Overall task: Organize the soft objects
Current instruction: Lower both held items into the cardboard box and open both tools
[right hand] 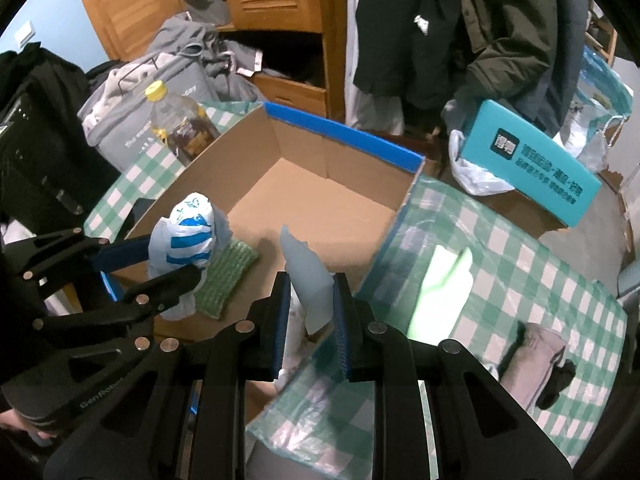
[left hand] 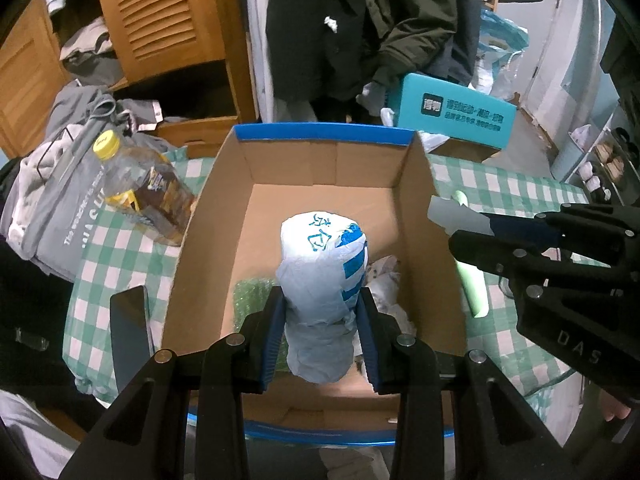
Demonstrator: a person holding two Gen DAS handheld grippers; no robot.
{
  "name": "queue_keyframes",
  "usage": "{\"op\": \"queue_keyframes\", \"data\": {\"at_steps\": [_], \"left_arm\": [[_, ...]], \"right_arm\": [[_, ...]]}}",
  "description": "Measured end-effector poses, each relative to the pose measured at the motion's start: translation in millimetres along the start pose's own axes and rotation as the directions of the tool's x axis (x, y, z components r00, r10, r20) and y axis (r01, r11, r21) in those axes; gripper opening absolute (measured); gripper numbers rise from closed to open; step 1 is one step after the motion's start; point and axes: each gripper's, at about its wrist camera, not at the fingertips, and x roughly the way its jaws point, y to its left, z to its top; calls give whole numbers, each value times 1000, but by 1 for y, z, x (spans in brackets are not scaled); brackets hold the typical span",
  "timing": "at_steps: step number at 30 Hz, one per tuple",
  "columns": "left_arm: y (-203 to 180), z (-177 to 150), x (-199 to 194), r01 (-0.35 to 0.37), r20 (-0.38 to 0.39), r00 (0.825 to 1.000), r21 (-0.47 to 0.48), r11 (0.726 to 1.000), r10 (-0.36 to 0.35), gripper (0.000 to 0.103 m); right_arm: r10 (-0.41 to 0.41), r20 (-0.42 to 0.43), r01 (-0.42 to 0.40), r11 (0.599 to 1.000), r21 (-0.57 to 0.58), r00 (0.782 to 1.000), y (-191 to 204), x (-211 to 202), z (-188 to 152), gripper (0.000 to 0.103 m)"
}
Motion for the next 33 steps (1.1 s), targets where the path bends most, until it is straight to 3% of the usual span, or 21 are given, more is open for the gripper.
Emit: {"op": "queue_keyframes", "data": {"at_steps": [7, 13, 17, 23, 33], "left_arm": [[14, -3, 12, 13, -42, 999, -48, 999, -15, 37], [21, -5, 15, 6, -56, 998, -77, 997, -10, 40], [26, -4, 15, -3, -58, 998, -95, 995, -3, 53], [23, -2, 12, -4, -44, 999, -99, 995, -1, 68], [7, 2, 9, 18, -33, 999, -86, 996, -21, 75]], "right_arm": [[33, -25, -34, 999, -5, 999, 9, 13, 2, 20], [51, -29, -50, 998, 25, 998, 6, 17, 3, 28], [45, -15, -44, 998, 41, 999, 2, 14, 3, 43], [34, 0, -34, 998, 61, 999, -6, 7, 2, 52], [-11, 18, 9, 995, 97, 1000, -27, -9, -8, 63]]}}
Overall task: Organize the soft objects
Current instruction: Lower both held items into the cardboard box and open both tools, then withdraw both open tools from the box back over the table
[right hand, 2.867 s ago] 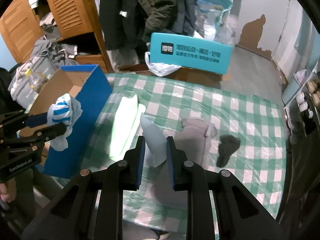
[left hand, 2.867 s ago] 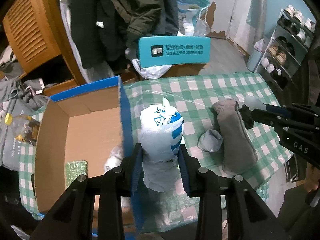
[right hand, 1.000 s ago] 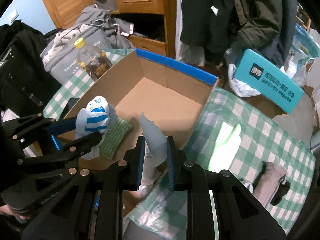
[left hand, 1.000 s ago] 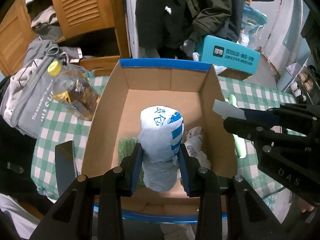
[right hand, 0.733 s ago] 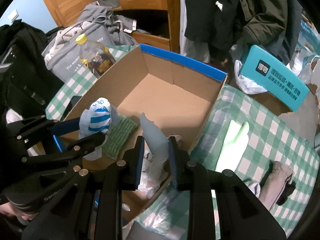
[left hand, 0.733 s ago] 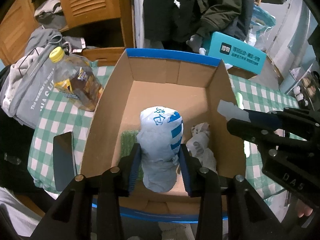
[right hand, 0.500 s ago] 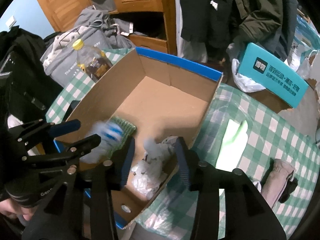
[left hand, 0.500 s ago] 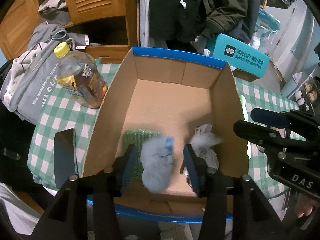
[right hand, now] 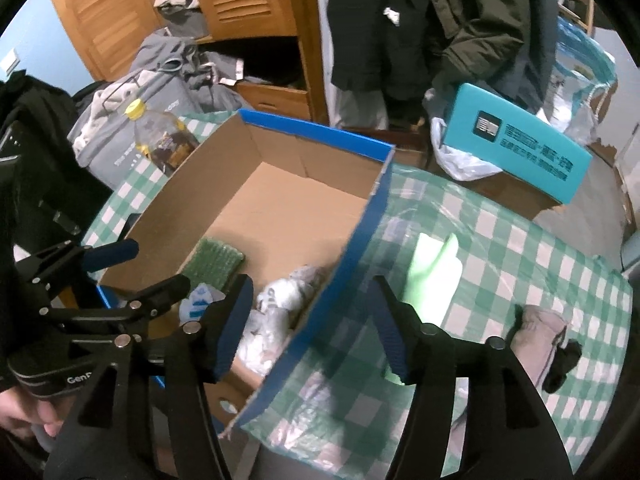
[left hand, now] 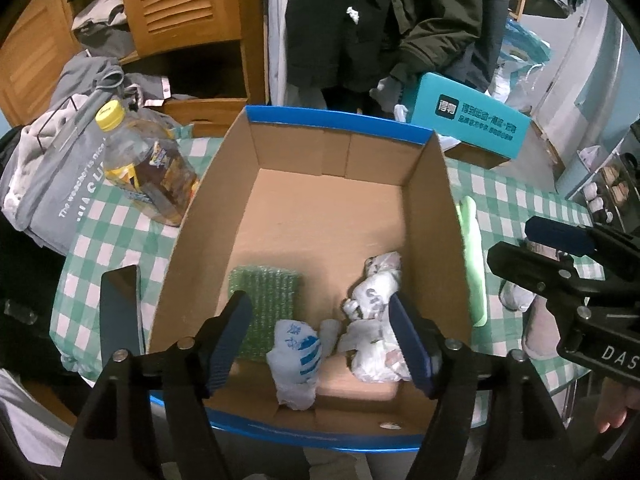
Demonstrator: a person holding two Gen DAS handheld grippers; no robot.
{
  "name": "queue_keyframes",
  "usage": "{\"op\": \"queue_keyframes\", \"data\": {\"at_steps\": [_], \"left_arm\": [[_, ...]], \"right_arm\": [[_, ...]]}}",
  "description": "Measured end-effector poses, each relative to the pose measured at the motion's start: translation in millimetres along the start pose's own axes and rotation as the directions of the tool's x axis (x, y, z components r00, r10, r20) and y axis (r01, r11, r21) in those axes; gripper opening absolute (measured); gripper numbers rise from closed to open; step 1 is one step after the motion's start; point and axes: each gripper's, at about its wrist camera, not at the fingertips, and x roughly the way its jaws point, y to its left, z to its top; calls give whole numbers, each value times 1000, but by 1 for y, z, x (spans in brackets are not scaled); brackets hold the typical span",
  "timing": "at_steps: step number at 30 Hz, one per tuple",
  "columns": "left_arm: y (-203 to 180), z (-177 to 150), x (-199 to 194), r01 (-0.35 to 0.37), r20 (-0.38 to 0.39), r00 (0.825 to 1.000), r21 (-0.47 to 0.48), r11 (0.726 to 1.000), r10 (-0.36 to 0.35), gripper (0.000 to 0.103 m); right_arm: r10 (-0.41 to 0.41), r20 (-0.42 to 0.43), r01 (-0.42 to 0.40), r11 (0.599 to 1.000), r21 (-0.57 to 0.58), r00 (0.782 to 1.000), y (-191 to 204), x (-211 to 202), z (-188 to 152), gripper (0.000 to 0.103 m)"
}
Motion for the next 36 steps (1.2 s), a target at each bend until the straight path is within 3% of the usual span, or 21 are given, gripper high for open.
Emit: {"op": "queue_keyframes", "data": {"at_steps": [17, 36], "left_arm": [[-50, 3, 3, 30, -15, 999, 68, 997, -30, 80], [-124, 6, 16, 54, -62, 997, 165, 985, -44, 82]], "right_arm": [[-102, 0, 102, 989, 106, 995, -66, -24, -31, 68], [-160, -29, 162, 959, 234, 987, -142, -46, -82, 70]]}}
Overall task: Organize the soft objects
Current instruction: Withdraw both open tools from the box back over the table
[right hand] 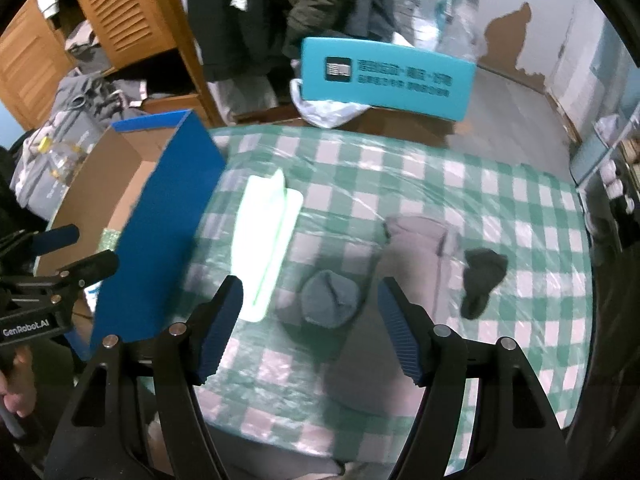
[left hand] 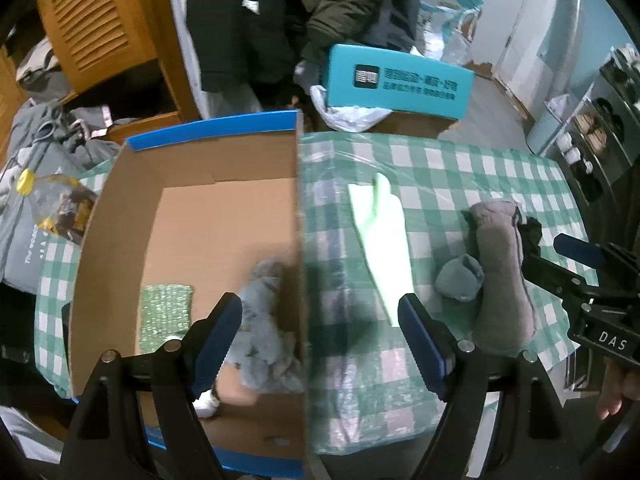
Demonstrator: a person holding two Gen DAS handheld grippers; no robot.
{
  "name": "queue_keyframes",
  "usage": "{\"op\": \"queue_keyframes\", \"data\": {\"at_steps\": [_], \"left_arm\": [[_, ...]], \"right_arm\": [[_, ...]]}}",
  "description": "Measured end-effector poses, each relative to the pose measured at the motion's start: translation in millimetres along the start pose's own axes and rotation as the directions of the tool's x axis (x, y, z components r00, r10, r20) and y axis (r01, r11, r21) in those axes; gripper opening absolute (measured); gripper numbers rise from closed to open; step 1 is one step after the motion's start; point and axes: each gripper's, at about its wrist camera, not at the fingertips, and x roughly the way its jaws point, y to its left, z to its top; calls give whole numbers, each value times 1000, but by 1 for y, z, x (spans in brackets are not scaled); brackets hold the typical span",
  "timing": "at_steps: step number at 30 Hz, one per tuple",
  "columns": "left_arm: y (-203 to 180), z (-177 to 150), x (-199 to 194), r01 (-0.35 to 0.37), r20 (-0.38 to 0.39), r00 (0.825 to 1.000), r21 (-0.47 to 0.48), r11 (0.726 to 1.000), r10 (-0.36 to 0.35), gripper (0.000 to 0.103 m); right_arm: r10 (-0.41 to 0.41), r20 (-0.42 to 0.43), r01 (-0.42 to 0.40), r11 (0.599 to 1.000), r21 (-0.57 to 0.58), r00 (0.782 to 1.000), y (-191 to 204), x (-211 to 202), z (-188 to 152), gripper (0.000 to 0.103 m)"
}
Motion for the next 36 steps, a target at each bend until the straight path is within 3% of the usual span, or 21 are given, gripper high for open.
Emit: {"op": "queue_keyframes", "data": {"at_steps": [20, 29, 36], "left_arm": [[-80, 16, 46, 61, -79, 996, 116, 991, -52, 82], [-108, 27, 75, 92, -126, 989, 144, 985, -74, 86], [-124, 28, 94, 108, -159, 984, 173, 979, -81, 86]], "right_arm": [[-144, -34, 148, 977, 156, 989, -105, 8, -11, 70], [-186, -106, 206, 954, 218, 977, -152, 39, -5, 70], [-192, -146, 221, 951, 216, 971, -163, 68, -3, 70]]}}
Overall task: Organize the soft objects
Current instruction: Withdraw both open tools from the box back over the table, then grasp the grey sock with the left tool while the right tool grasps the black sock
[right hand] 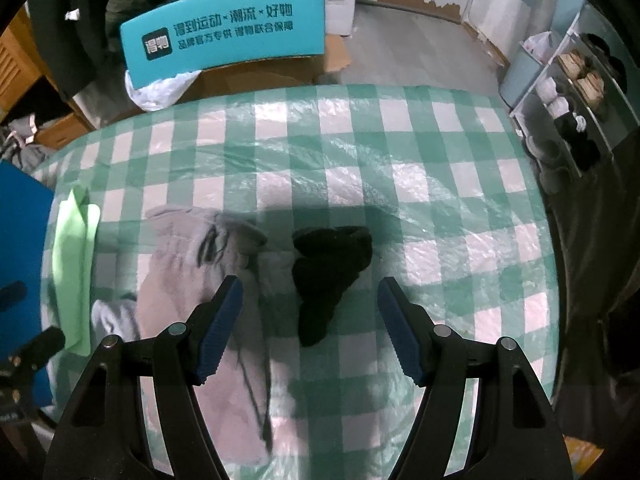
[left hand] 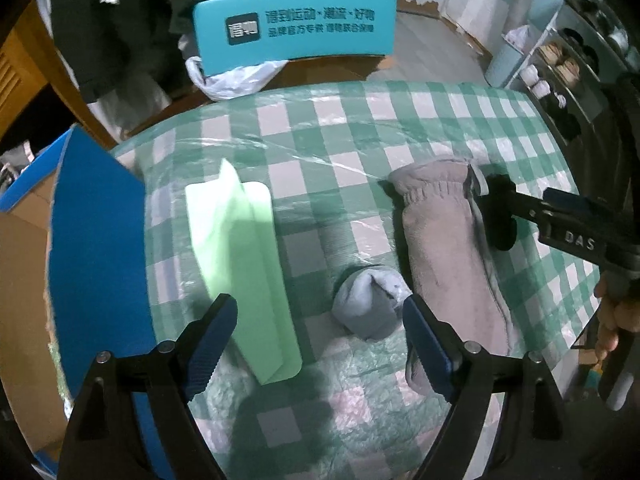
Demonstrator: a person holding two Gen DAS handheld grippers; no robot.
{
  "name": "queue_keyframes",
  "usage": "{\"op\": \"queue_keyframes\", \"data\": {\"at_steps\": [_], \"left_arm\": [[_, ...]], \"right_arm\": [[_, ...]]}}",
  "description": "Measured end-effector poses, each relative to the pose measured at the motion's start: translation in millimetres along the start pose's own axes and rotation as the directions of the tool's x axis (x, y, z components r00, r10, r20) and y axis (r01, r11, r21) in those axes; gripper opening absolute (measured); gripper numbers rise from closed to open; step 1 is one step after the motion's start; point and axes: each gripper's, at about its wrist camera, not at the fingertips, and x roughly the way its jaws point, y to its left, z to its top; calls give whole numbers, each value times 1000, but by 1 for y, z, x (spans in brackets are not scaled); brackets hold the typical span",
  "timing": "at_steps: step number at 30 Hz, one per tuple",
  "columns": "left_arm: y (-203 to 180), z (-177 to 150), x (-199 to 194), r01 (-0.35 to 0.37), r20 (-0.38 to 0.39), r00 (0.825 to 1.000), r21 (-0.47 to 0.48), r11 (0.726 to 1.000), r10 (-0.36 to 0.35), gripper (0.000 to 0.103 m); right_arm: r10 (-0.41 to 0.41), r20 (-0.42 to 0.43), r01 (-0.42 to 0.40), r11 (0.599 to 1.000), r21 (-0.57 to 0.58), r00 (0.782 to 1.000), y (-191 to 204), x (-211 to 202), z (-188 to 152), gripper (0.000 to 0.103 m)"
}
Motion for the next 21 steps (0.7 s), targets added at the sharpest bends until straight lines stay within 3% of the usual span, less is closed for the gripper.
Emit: {"op": "queue_keyframes", "data": {"at_steps": [19, 21], "left_arm": [[-23, 0, 53, 43, -101, 994, 33, 999, -40, 86], [-26, -1, 56, 45, -105, 994, 39, 998, -40, 86]], "right_arm": [[-16, -55, 17, 1000, 17, 998, -13, 46, 2, 70], [-17, -54, 17, 1000, 6, 998, -12, 46, 2, 66]]}}
